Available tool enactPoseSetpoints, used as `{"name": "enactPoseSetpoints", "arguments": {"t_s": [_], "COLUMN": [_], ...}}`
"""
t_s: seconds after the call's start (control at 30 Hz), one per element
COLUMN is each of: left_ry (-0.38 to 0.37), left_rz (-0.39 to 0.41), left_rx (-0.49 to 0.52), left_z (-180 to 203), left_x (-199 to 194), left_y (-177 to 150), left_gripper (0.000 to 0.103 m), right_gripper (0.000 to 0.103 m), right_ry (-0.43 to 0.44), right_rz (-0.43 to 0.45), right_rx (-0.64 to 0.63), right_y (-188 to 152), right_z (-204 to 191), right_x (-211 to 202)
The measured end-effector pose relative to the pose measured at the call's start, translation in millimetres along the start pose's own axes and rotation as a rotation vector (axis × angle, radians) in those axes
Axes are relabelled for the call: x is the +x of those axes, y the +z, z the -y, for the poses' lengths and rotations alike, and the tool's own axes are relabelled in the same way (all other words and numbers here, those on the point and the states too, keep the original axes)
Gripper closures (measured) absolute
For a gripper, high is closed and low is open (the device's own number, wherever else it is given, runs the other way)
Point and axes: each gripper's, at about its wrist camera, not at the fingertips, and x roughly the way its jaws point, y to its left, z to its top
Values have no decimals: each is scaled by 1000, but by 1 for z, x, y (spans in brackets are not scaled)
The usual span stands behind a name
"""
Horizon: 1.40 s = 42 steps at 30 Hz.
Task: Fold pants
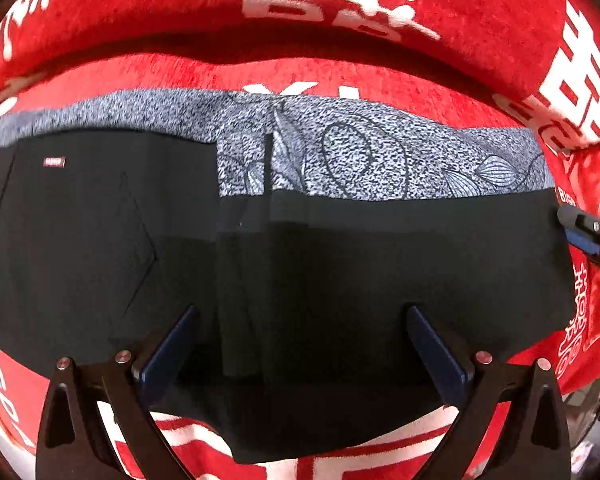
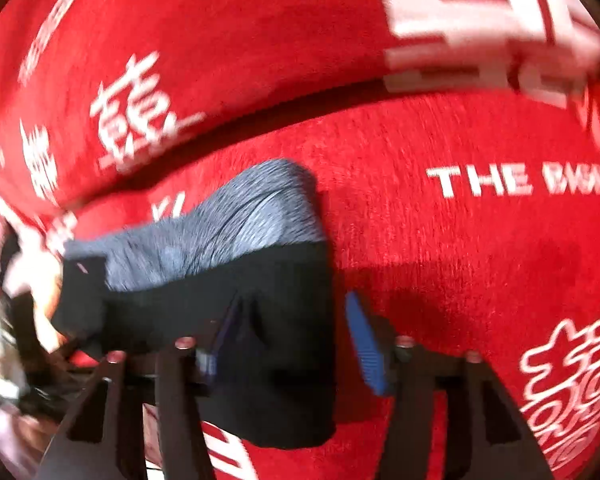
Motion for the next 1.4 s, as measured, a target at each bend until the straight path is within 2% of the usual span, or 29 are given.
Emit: {"name": "enactPoseSetpoints", "arguments": {"t_s": [0.1,0.2,0.23,0.27,0.37,0.43,0.5,0.53,0.57,0.63,0.73,0.83,0.87,0.93,1.0,1.07,1.13,1.17,1.2,1.3,1.4], "left_ry": [16,26,32,51,80,74,53,44,50,94,6,-38,-41,-65,-86,-102,-93,-81,-65,-86,-94], "left_rz": [17,21,17,10,13,15,0,-12,-14,27,49,42,27,-7,-22,-50,-56,-47,-43,-56,-24], "left_rx": [22,5,-9,-25,-12,-24,-72,-81,-83,-83,-91,-52,-15,30,63,83,94,107,117,120,115], "left_z": [3,4,3,6,20,25,20,17,13,2,-20,-26,-22,-17,-1,11,18,19,19,6,5], "left_x": [-2,-3,-4,-6,-5,-1,0,-3,-7,-24,-46,-52,-50,-43,-35,-23,-20,-22,-22,-12,-10], "left_y": [-1,-3,-8,-9,-12,-17,-17,-16,-14,-13,-9,-5,-4,2,6,11,11,10,8,-1,-5], "left_gripper": [0,0,0,0,0,0,0,0,0,0,0,2,10,15,26,61,65,76,81,81,81], "right_gripper": [44,47,58,64,73,73,71,60,56,56,56,56,56,56,56,56,57,58,59,60,60], "right_ry": [129,264,271,247,239,211,125,120,113,123,139,163,179,190,193,186,175,172,168,155,145], "right_rz": [-10,-92,-128,-156,-173,-175,-204,-204,-196,-172,-114,-85,-83,-91,-93,-108,-129,-137,-141,-150,-170], "right_rx": [74,115,124,116,52,2,-26,2,38,76,44,11,4,-17,-54,-89,-102,-101,-98,-91,-88], "right_y": [15,33,36,39,35,29,23,22,22,19,3,-17,-24,-33,-41,-47,-53,-55,-56,-61,-66], "right_z": [18,24,24,22,12,13,18,22,23,20,3,-12,-19,-31,-41,-53,-57,-59,-60,-57,-56], "right_x": [10,35,44,49,34,25,34,37,36,28,3,-17,-21,-26,-29,-24,-17,-14,-13,-15,-11]}}
